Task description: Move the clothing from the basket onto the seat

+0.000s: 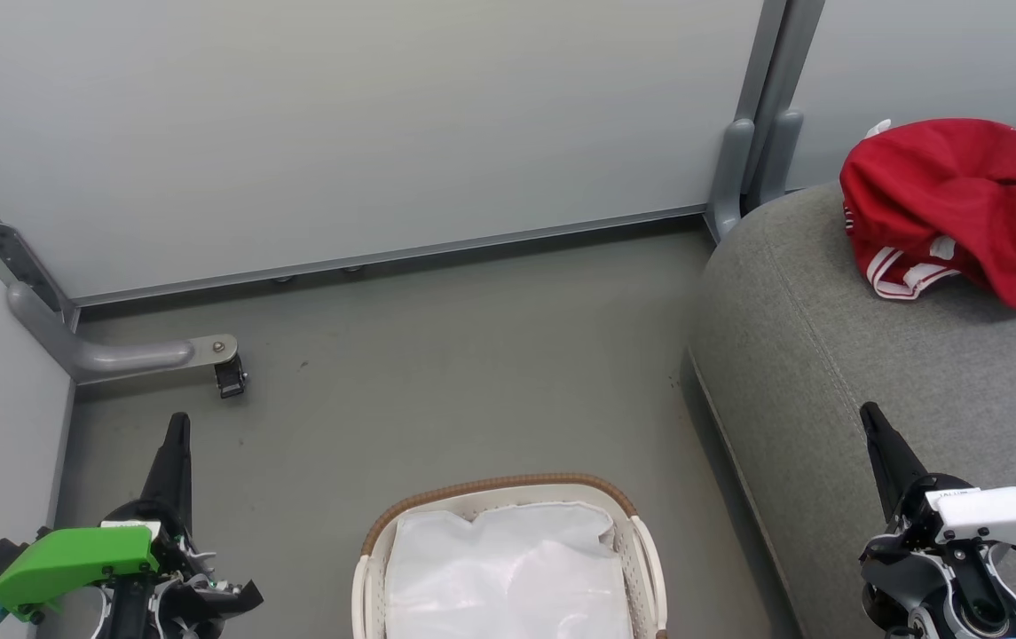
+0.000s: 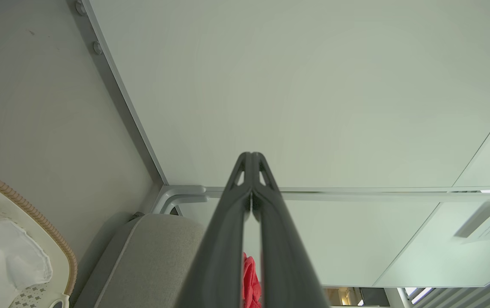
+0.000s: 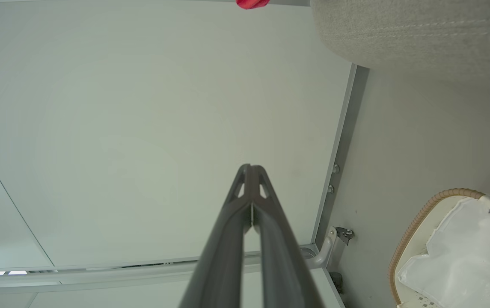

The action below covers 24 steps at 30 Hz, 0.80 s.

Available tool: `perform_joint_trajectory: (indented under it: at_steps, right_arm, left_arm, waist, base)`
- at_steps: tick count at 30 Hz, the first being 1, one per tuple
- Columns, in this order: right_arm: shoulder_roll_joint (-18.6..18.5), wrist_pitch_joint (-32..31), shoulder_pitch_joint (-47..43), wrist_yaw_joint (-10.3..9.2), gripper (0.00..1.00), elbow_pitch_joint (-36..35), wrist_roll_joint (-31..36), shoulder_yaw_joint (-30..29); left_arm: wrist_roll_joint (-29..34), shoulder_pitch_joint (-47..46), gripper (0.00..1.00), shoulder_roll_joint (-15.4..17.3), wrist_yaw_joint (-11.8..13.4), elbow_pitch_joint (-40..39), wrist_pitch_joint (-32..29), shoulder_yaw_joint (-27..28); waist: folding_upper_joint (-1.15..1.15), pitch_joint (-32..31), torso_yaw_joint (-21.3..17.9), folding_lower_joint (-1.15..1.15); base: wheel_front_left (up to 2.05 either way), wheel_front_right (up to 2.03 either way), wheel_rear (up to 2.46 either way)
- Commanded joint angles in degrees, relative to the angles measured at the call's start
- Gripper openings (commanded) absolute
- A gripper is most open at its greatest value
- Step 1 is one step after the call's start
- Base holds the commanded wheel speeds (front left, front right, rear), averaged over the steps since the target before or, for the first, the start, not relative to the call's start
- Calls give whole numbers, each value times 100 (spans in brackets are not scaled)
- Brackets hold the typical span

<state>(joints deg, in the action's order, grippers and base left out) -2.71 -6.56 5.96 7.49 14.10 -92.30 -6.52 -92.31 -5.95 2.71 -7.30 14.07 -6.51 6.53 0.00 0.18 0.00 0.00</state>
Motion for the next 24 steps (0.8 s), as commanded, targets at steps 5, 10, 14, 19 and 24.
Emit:
perform_joint_trajectory:
  at_steps: [5, 10, 14, 19, 24]
  right_arm:
    - [-32, -14, 48, 0, 0, -21, -22, -12]
    - [-32, -14, 48, 0, 0, -20, -22, -12]
    - [-32, -13, 48, 0, 0, -20, -22, -12]
    - [-32, -13, 48, 0, 0, -20, -22, -12]
    - [-32, -13, 48, 0, 0, -20, -22, -12]
  left_arm:
    - [-19, -62, 0, 31, -39, -9, -24, 13]
    - [-19, -62, 0, 31, -39, -9, -24, 13]
    - [-19, -62, 0, 31, -39, -9, -24, 13]
    - [-20, -62, 0, 31, -39, -10, -24, 13]
    - [-19, -62, 0, 31, -39, -10, -24, 13]
  waist:
    - [0, 0, 0, 0]
    - [0, 0, 0, 0]
    - [0, 0, 0, 0]
    - [0, 0, 0, 0]
    - [0, 0, 0, 0]
  base:
    - [0, 0, 0]
    - [0, 0, 0]
    - [0, 0, 0]
    - [0, 0, 0]
    - [0, 0, 0]
